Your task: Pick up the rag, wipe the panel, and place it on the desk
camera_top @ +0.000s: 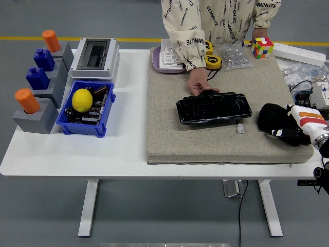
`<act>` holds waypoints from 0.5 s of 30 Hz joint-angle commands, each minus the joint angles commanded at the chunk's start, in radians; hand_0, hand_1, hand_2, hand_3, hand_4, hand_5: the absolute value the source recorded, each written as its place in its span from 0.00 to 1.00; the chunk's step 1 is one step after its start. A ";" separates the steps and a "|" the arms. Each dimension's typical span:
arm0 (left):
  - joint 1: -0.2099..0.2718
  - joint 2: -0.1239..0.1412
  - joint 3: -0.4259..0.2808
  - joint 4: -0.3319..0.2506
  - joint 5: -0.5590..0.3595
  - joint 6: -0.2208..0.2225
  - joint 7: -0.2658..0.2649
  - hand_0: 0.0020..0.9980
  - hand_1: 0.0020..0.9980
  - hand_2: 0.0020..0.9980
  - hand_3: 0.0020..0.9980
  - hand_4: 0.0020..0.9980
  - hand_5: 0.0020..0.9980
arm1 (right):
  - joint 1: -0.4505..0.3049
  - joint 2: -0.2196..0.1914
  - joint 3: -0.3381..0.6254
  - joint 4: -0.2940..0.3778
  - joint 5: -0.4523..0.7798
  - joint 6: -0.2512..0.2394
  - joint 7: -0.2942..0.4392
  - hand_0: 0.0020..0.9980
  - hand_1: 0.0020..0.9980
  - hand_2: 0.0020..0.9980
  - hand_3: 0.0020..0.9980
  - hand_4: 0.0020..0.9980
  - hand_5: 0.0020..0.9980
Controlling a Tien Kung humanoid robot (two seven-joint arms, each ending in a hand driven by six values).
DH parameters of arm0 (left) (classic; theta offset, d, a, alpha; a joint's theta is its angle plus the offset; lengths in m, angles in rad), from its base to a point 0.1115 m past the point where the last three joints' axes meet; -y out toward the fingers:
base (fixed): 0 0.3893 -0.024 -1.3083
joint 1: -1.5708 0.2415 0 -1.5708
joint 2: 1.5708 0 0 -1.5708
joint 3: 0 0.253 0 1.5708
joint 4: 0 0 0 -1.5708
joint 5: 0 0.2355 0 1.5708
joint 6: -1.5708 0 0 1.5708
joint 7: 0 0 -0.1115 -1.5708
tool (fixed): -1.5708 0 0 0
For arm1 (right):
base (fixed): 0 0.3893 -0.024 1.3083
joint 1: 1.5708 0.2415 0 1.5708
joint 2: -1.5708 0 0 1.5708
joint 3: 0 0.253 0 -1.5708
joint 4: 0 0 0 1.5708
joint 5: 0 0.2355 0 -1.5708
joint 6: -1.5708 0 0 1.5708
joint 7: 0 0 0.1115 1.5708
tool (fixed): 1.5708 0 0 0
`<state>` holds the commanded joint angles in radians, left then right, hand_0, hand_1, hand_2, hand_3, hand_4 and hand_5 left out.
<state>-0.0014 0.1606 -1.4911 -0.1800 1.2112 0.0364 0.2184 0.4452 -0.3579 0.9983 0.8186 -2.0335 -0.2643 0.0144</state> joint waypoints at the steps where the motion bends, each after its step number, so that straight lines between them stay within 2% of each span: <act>1: 0.000 0.000 0.001 0.000 -0.001 0.000 0.000 0.65 0.70 0.74 0.57 0.60 0.48 | 0.000 0.003 0.002 -0.003 0.000 -0.001 0.001 0.61 0.62 0.68 0.71 1.00 0.53; 4: 0.000 0.000 0.003 0.000 -0.001 0.000 0.000 0.65 0.70 0.74 0.57 0.60 0.48 | 0.000 0.011 0.008 -0.012 -0.001 -0.007 0.003 0.61 0.62 0.68 0.71 1.00 0.53; 5: -0.001 0.000 0.002 0.000 0.000 0.000 0.000 0.65 0.70 0.74 0.57 0.60 0.48 | 0.000 0.014 0.010 -0.016 -0.001 -0.010 0.004 0.56 0.60 0.64 0.69 1.00 0.52; 10: -0.002 -0.001 -0.002 0.000 0.002 0.000 0.001 0.65 0.70 0.74 0.57 0.60 0.48 | 0.006 0.027 0.019 -0.030 0.004 -0.033 0.011 0.56 0.60 0.64 0.69 1.00 0.52; 11: -0.003 -0.002 -0.002 0.000 0.002 0.000 0.001 0.65 0.70 0.74 0.57 0.60 0.48 | 0.008 0.029 0.021 -0.032 0.006 -0.038 0.012 0.51 0.55 0.60 0.63 1.00 0.52; 15: -0.004 -0.003 -0.003 0.000 0.001 0.000 0.001 0.65 0.70 0.74 0.57 0.60 0.48 | 0.011 0.034 0.025 -0.037 0.015 -0.059 0.016 0.51 0.55 0.60 0.63 1.00 0.52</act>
<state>-0.0054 0.1575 -1.4939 -0.1800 1.2122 0.0363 0.2194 0.4567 -0.3241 1.0229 0.7816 -2.0190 -0.3237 0.0300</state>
